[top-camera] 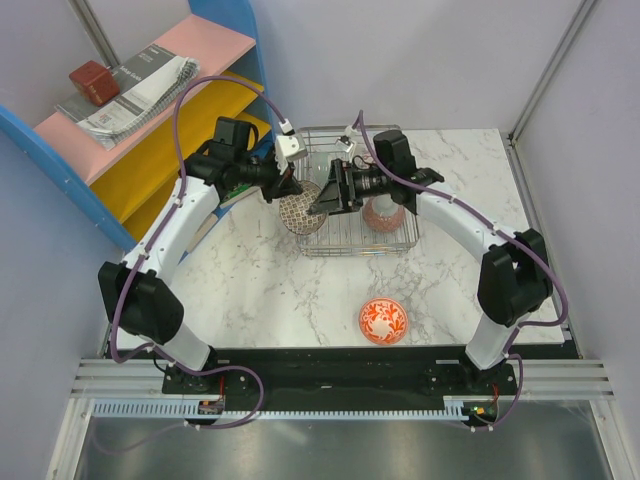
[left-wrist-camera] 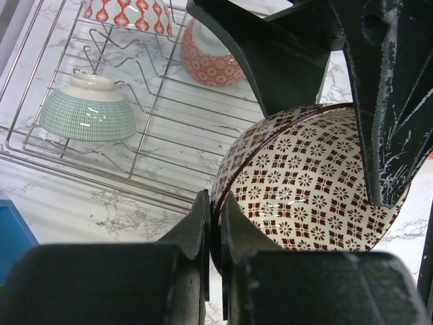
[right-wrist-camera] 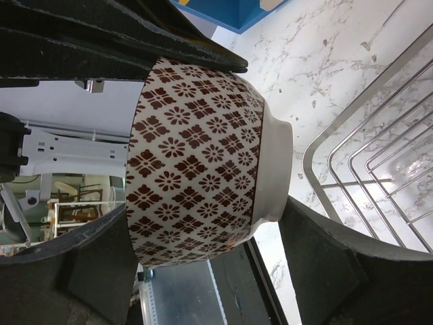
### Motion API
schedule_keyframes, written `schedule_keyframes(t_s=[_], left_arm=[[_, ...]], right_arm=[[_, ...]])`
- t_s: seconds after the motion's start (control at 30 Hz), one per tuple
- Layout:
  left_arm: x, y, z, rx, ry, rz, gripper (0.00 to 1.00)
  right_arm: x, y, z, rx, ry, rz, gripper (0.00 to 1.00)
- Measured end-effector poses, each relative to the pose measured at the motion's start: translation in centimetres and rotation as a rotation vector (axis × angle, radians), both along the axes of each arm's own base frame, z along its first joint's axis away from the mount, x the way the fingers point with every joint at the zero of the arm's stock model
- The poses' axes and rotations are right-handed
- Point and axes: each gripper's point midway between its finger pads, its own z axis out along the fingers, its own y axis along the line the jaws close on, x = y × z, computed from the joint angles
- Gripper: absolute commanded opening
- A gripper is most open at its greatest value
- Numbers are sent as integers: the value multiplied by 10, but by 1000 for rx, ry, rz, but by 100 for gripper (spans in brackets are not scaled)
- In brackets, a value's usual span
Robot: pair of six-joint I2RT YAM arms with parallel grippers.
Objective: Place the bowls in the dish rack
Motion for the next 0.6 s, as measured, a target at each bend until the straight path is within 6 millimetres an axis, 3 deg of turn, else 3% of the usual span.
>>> schedule_keyframes(t_s=[0.6], left_arm=[[-1,-1,0,-9,6,-5,2]], right_arm=[[8,8,-5,24,27,20,88]])
